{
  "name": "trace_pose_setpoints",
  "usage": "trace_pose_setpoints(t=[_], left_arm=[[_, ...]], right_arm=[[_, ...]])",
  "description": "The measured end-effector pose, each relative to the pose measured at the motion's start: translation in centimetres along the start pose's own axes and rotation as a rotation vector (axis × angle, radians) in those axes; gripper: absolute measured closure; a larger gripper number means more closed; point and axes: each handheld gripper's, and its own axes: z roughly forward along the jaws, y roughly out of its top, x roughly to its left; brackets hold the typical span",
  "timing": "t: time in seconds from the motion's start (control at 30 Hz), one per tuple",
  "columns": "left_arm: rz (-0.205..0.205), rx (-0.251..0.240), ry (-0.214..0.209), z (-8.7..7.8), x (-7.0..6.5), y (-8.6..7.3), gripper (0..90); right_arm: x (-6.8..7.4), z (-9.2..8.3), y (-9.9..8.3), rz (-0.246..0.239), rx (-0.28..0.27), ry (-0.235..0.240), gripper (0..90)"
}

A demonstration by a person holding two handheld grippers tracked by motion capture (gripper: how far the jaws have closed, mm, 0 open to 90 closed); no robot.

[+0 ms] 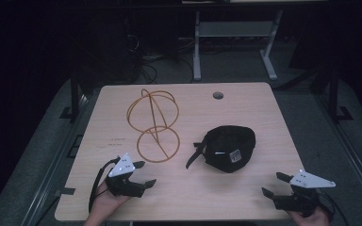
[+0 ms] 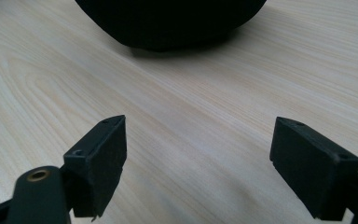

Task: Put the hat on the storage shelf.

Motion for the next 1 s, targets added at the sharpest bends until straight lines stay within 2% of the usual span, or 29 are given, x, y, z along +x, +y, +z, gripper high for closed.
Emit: trace_pose_setpoints(t=[0.33, 0.47, 0.6, 0.83, 1.0], left_arm=[[-0.005, -0.002, -0.021, 0.1, -0.4, 0.2, 21.6], [0.006, -0.003, -0.029, 0.1, -0.7, 0.4, 21.0], [-0.009, -0.019, -0.071, 0.2, -1.2, 1.0, 19.3], [0.035, -0.018, -0.095, 0.6, -2.2, 2.6, 18.0], [0.064, -0.024, -0.142, 1.1, -3.1, 4.5, 18.1]], right_arm=[[0.1, 0.0, 0.0, 0.002, -0.005, 0.006, 18.2], [0.2, -0.1, 0.2, 0.002, -0.008, 0.009, 18.2], [0.4, -0.1, 0.3, -0.005, -0.009, 0.009, 18.3], [0.4, -0.1, 0.2, -0.001, -0.005, 0.007, 18.3], [0.3, -0.2, 0.2, 0.009, -0.007, 0.003, 18.3]])
